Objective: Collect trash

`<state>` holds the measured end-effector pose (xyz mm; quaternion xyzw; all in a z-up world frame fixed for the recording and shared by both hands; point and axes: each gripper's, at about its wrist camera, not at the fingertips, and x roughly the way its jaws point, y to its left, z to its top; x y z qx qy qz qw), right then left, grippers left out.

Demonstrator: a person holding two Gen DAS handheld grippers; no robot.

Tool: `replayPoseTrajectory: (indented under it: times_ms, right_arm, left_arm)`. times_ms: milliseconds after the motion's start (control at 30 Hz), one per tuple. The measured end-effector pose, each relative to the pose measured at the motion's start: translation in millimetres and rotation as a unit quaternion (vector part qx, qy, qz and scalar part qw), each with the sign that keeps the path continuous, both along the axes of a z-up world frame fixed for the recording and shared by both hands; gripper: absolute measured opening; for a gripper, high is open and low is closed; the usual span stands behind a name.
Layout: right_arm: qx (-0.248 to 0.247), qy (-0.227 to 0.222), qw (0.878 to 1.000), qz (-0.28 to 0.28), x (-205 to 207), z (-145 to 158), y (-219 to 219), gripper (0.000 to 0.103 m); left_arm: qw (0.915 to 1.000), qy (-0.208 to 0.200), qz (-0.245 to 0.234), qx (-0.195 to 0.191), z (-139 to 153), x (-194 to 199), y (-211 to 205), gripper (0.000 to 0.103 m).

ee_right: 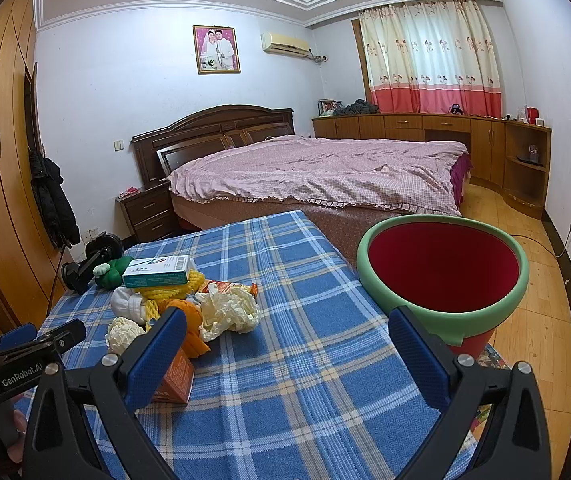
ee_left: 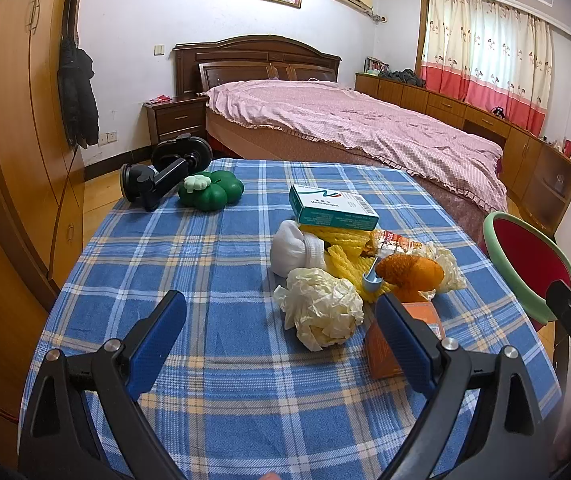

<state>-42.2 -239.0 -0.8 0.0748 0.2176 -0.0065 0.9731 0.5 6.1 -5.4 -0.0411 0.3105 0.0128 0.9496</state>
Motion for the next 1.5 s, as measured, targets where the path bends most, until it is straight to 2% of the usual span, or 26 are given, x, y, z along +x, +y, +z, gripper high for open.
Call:
replayPoseTrajectory:
  times_ms: [733,1367,1500]
  right_arm:
    - [0.003,0.002,1.0,-0.002,1,-1,-3,0.103]
    - [0.013,0.03,0.999,-0.009,22,-10,-12,0.103]
    - [0.015,0.036,0.999,-0.011,24,-10,-15,0.103]
  left_arm:
    - [1.0,0.005,-0.001,0.001,0,0,-4,0.095]
    - [0.9983,0.056,-0.011,-0.008,-20,43,-7,0.095]
    - [0.9975,0.07,-0.007,-0.008,-29,54,-7,0.089]
